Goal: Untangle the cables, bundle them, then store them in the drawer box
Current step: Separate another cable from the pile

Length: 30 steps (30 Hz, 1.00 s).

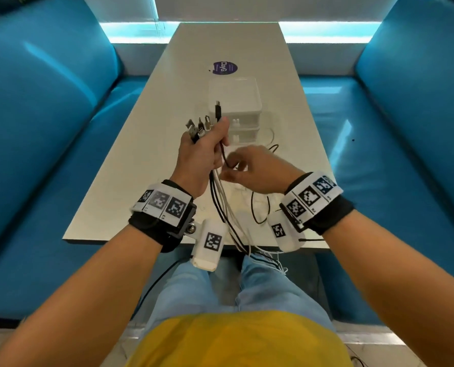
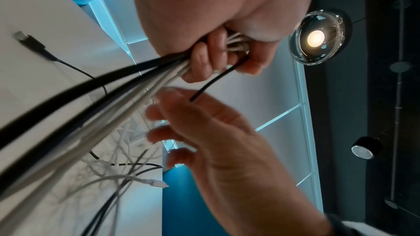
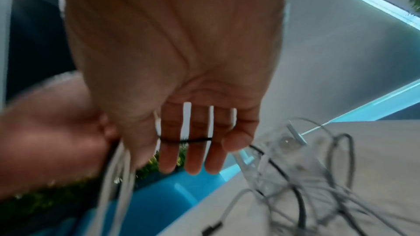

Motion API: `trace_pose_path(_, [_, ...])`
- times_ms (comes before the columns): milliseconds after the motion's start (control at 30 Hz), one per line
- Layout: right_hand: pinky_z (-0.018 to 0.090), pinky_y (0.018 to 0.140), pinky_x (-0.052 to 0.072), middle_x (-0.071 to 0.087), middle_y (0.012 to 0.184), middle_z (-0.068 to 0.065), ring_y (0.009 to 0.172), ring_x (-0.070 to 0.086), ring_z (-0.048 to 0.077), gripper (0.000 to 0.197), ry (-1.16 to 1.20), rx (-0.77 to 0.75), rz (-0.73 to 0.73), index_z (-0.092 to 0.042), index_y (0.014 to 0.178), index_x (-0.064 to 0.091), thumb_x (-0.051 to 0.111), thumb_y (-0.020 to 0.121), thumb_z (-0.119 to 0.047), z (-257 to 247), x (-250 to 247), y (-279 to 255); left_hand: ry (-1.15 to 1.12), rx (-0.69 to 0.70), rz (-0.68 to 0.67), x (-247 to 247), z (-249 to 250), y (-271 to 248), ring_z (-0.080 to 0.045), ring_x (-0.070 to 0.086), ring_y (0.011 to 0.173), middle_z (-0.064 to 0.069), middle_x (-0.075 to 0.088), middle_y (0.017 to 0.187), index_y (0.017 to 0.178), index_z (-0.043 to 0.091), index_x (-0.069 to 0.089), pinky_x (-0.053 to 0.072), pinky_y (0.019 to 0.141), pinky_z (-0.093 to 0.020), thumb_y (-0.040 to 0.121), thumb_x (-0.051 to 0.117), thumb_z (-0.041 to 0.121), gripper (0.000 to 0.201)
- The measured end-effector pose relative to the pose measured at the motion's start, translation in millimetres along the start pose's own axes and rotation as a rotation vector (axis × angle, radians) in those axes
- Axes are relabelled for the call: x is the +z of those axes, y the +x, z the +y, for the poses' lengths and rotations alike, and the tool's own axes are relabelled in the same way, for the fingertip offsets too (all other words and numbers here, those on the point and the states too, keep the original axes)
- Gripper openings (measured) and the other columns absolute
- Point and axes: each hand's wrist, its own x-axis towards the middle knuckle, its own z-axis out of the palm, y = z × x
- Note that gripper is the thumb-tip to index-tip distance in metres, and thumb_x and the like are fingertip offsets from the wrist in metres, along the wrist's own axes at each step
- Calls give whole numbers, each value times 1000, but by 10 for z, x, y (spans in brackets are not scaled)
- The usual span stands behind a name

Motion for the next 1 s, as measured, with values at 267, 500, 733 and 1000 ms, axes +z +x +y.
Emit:
trace_pose_path(267, [22,68,40,62,81,-7,77,55,10,28,2,73,-15,-10,88,66,50,99,-30,386,52,-57,-56,-30,50,24,-26,-28,-7,27,50,7,40,54,64,21,52,22,41,-17,91,63,24,30])
trace_pose_path(500, [28,66,45,64,77,0,76,59,17,25,-3,265,14,-14,84,67,54,95,-32,711,45,-45,-113,13,36,100,9,-54,-4,55,58,11,57,56,72,20,58,45,63,-23,92,61,25,20])
trace_pose_path(733, [29,58,39,56,61,3,59,50,17,38,60,360,135,-17,62,59,58,93,-39,757,-86,-22,-61,-82,-134,61,8,-50,-5,16,36,11,24,42,68,17,54,15,39,-20,89,63,25,25])
trace_pose_path(1000, [30,79,54,71,75,-8,73,66,7,15,376,83,535,-27,79,73,67,88,-17,404,-321,-87,38,-286,-38,174,-167,104,-5,20,39,5,35,58,101,14,70,18,38,-19,95,55,14,16])
